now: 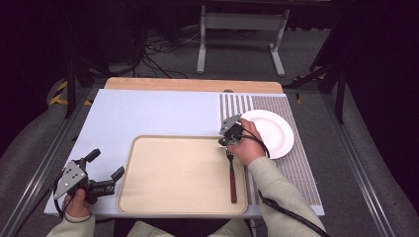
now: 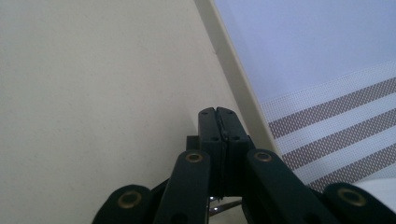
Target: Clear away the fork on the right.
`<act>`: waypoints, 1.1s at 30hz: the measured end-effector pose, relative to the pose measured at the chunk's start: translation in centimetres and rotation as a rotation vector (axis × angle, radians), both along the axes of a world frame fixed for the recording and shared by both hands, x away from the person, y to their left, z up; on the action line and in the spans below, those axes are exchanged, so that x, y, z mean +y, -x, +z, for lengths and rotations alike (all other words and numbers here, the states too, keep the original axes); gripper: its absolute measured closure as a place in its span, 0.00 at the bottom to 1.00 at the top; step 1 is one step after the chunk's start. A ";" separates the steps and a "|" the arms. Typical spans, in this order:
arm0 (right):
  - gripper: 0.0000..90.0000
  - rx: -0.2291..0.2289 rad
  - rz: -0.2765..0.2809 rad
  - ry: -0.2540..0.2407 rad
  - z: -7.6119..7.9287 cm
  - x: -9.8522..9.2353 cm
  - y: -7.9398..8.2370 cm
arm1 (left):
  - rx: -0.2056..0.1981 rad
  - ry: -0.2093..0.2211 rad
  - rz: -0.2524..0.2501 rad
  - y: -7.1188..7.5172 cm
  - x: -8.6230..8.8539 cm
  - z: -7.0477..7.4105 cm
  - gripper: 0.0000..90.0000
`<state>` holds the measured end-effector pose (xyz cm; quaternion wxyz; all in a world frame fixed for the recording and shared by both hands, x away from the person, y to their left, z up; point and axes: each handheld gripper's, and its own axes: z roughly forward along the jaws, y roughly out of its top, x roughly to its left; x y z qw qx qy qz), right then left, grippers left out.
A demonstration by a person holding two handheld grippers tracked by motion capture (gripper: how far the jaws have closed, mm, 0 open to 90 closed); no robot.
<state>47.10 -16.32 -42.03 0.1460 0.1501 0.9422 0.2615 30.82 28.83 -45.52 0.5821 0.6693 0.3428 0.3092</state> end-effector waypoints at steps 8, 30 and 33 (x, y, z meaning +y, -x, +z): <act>0.69 -0.012 -0.013 -0.089 2.0 0.0 1.0 | -0.001 0.000 -0.001 0.0 -0.1 0.0 0.00; 0.17 -0.140 -0.080 -0.444 5.0 -3.1 5.2 | -0.002 0.000 -0.005 -0.2 -0.3 0.1 0.00; 0.17 -0.154 -0.082 -0.473 5.3 -3.6 5.7 | -0.002 -0.001 -0.005 -0.2 -0.3 0.1 0.00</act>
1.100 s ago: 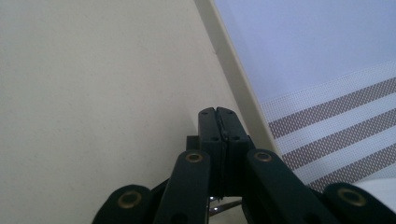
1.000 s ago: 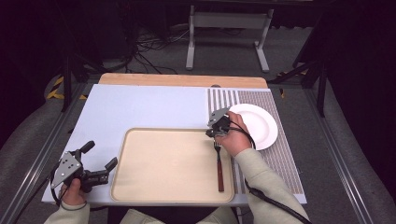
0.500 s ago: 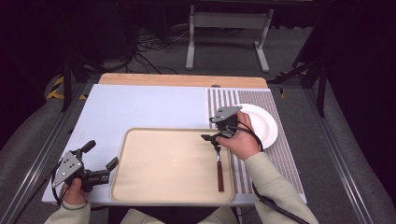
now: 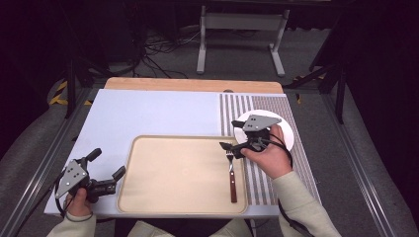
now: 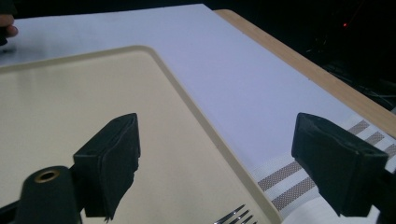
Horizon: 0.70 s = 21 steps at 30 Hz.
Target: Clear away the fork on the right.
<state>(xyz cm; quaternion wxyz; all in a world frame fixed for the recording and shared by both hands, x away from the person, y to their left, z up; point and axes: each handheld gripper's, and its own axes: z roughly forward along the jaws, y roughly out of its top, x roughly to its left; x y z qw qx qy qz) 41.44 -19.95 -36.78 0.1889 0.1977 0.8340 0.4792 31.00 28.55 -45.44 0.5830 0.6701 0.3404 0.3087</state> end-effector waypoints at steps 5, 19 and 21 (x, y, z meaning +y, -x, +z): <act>0.16 -0.033 -0.027 -0.069 0.6 -1.8 1.3 | 0.000 -0.001 -0.001 0.0 0.1 0.0 0.00; 0.15 -0.086 -0.105 -0.156 0.4 -6.0 4.3 | -0.002 0.003 0.007 0.1 0.2 0.1 0.00; 0.15 -0.096 -0.119 -0.177 0.1 -6.7 4.7 | -0.002 0.005 0.009 0.1 0.2 0.1 0.00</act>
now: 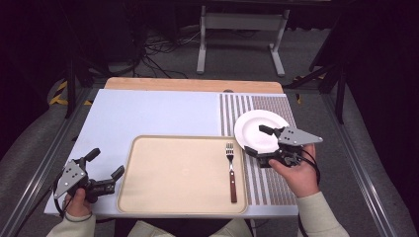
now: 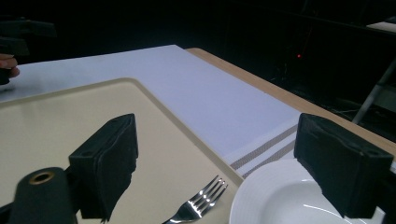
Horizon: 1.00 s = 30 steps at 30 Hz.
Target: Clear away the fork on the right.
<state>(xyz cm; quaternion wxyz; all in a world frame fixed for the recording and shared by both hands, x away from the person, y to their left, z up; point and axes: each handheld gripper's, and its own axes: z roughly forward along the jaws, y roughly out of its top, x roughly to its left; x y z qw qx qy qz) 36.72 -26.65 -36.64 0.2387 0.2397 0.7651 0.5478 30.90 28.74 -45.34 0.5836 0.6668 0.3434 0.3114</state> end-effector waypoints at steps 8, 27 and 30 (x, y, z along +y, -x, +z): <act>0.14 0.002 -0.066 -0.052 -1.6 -3.2 1.8 | -0.003 0.006 0.007 0.0 0.0 0.0 0.00; 0.13 0.117 -0.186 -0.094 -7.4 -8.5 4.2 | -0.006 0.010 0.006 0.0 0.3 0.1 0.00; 0.13 0.127 -0.197 -0.099 -7.9 -8.8 4.5 | -0.007 0.012 0.006 0.0 0.4 0.1 0.00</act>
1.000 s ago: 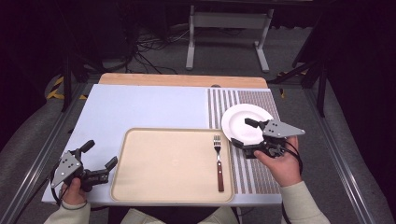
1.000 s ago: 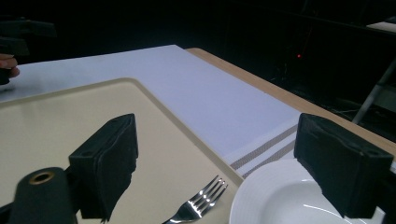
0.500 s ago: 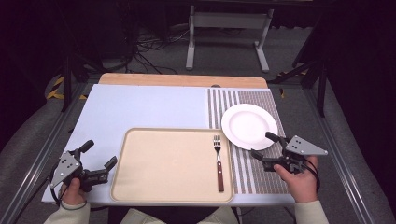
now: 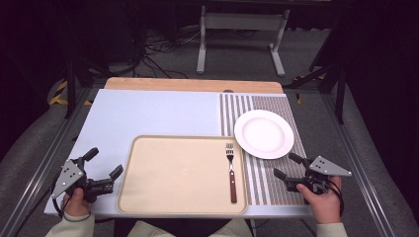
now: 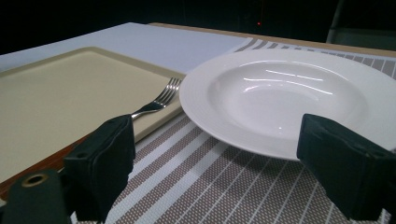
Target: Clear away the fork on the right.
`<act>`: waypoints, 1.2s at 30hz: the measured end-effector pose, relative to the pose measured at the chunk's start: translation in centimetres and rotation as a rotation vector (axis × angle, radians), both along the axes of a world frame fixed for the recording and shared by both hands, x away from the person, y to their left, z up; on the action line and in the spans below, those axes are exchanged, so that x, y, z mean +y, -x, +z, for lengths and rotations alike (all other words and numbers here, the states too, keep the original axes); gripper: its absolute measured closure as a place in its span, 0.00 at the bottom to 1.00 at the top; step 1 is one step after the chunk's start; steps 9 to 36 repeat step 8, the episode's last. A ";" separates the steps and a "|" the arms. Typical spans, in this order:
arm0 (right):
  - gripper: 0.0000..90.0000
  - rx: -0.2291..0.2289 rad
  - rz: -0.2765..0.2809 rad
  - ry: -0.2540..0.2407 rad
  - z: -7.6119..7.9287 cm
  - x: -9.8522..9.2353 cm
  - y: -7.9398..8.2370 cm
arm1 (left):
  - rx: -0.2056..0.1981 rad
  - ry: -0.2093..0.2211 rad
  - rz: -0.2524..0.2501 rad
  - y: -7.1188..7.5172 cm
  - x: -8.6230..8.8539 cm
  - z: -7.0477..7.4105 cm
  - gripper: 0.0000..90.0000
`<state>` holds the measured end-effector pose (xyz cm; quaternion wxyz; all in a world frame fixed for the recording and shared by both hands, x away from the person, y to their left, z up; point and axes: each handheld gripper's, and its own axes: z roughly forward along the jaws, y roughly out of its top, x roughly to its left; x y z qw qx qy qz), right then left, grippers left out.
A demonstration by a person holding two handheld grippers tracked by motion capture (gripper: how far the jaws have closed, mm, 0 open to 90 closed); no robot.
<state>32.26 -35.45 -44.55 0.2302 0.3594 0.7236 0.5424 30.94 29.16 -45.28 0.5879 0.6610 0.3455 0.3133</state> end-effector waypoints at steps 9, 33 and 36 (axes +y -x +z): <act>0.13 -0.016 -0.011 -0.004 0.1 -0.3 0.2 | 0.003 0.009 -0.004 0.0 0.1 -0.1 0.00; 0.13 -0.016 -0.011 -0.004 0.1 -0.3 0.2 | 0.003 0.009 -0.004 0.0 0.1 -0.1 0.00; 0.13 -0.016 -0.011 -0.004 0.1 -0.3 0.2 | 0.003 0.009 -0.004 0.0 0.1 -0.1 0.00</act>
